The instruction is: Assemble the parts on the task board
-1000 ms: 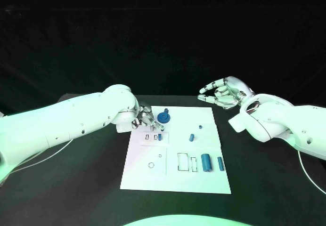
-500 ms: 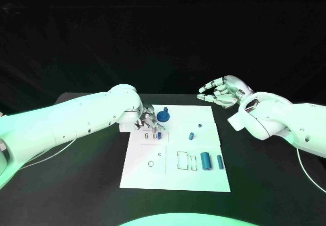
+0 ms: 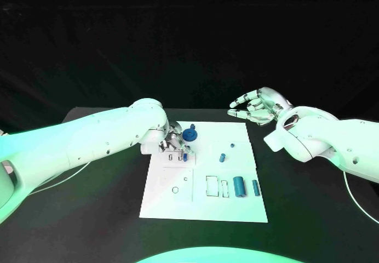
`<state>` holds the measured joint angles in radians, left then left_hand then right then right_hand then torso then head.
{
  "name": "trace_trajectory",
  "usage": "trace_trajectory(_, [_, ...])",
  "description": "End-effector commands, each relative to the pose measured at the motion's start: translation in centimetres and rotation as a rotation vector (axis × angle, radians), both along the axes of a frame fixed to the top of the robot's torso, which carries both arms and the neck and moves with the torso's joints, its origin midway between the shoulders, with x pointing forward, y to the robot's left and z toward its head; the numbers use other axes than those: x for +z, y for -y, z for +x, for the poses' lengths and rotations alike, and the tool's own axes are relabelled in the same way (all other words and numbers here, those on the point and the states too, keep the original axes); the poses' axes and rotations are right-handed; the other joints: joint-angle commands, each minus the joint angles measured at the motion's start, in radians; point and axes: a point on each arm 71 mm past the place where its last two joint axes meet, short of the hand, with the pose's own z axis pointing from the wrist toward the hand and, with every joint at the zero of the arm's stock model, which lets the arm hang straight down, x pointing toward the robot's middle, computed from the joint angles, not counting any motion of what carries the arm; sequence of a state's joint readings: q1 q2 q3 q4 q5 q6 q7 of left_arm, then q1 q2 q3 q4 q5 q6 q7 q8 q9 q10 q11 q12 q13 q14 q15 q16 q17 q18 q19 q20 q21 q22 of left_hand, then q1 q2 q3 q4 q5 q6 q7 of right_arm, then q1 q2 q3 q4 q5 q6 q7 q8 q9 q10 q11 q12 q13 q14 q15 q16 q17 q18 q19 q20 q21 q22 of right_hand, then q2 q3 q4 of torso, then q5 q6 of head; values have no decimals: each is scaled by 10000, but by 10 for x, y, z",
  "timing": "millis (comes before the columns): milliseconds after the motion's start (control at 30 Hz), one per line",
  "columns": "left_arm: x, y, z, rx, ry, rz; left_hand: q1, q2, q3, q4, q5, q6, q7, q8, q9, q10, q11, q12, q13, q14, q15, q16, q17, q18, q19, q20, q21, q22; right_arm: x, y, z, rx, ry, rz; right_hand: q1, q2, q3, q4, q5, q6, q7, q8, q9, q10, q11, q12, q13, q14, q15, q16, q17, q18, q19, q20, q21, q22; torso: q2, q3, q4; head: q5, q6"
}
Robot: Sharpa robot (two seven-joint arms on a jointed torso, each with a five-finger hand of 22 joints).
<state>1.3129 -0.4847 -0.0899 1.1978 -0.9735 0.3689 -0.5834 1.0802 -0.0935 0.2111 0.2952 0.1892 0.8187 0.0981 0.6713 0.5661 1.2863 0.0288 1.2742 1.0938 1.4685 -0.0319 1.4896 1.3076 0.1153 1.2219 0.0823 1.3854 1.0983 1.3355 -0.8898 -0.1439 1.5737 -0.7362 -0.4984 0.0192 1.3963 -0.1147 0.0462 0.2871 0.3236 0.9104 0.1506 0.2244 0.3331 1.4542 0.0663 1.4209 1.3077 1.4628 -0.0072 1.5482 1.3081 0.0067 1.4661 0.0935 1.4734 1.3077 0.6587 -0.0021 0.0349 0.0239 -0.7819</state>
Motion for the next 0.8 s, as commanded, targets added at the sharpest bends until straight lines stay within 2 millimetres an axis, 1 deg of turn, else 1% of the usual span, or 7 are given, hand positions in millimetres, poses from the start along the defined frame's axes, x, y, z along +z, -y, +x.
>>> trace_trajectory(33, [-2, 1, -1, -145, -281, 23, 121, 13, -5, -32, 45, -60, 31, -47, 21, -92, -1, -36, -5, 392, 22, -24, 866, -153, -60, 10, -38, -9, 0, -2, 0, 213, -17, -116, 4, -40, 45, 1, 53, -70, -6, 46, 12, -37, 2, -67, 1344, 911, 10, -48, 1916, 181, 569, 45, -37, 2041, 5, 0, 4, 6, -23])
trace_trajectory(100, [-3, 1, -1, -130, -301, 29, 153, 18, -1, -33, 50, -58, 32, -50, 29, -98, 1, -39, -9, 391, 24, -24, 866, -153, -59, 13, -36, -4, 0, -3, 0, 231, -27, -120, 4, -40, 45, 1, 53, -70, -6, 46, 12, -37, 2, -67, 1344, 911, 10, -48, 1916, 181, 569, 45, -37, 2041, 0, 1, 19, 3, -36])
trace_trajectory(233, [-4, 1, 0, -154, -352, 29, 282, 47, 24, -37, 66, -55, 36, -66, 59, -112, 4, -42, -12, 388, 30, -24, 866, -149, -78, 23, -43, -17, -1, -3, 0, 259, -37, -129, 9, -37, 58, 1, 29, -66, -7, 56, 15, -24, 2, -51, 1358, 910, 11, -50, 1915, 180, 570, 46, -35, 2043, -2, -4, 25, 5, -45])
trace_trajectory(333, [-4, 1, -1, -188, -404, 13, 456, 120, 92, -37, 112, -58, 41, -94, 90, -123, 9, -42, -8, 381, 34, -27, 860, -149, -82, 32, -41, -9, -1, -4, 0, 272, -38, -134, 23, -19, 79, -2, 23, -59, -9, 65, 17, -23, -1, -51, 1358, 911, 10, -48, 1921, 179, 571, 46, -32, 2045, -2, -6, 25, 5, -45])
trace_trajectory(400, [-5, 2, -1, -221, -454, -7, 595, 179, 165, -38, 152, -60, 48, -128, 116, -137, 14, -46, -10, 381, 41, -22, 869, -148, -88, 41, -39, -4, -1, -4, 0, 287, -39, -137, 23, -19, 79, -2, 23, -59, -9, 65, 17, -23, -1, -51, 1358, 911, 10, -48, 1921, 179, 571, 46, -32, 2045, 2, -6, 22, 9, -73])
trace_trajectory(533, [-6, 2, -1, -243, -578, -61, 698, 210, 223, -41, 167, -58, 51, -152, 135, -169, 18, -72, -45, 370, 45, -33, 847, -145, -104, 48, -44, -15, -1, -5, 1, 355, -47, -142, 43, -10, 97, -9, 16, -52, -11, 73, 20, -21, -3, -50, 1359, 910, 9, -51, 1915, 181, 569, 46, -37, 2043, 0, -2, 9, 27, -102])
trace_trajectory(800, [-7, 1, -1, -224, -652, -148, 928, 251, 357, -51, 171, -36, 46, -190, 181, -189, 16, -78, -45, 367, 46, -31, 854, -139, -136, 58, -55, -36, -1, -7, 1, 433, -61, -146, 66, -1, 118, -15, 8, -41, -15, 85, 23, -16, -6, -44, 1363, 912, 7, -47, 1926, 183, 565, 45, -47, 2038, -2, 1, 28, 41, -116])
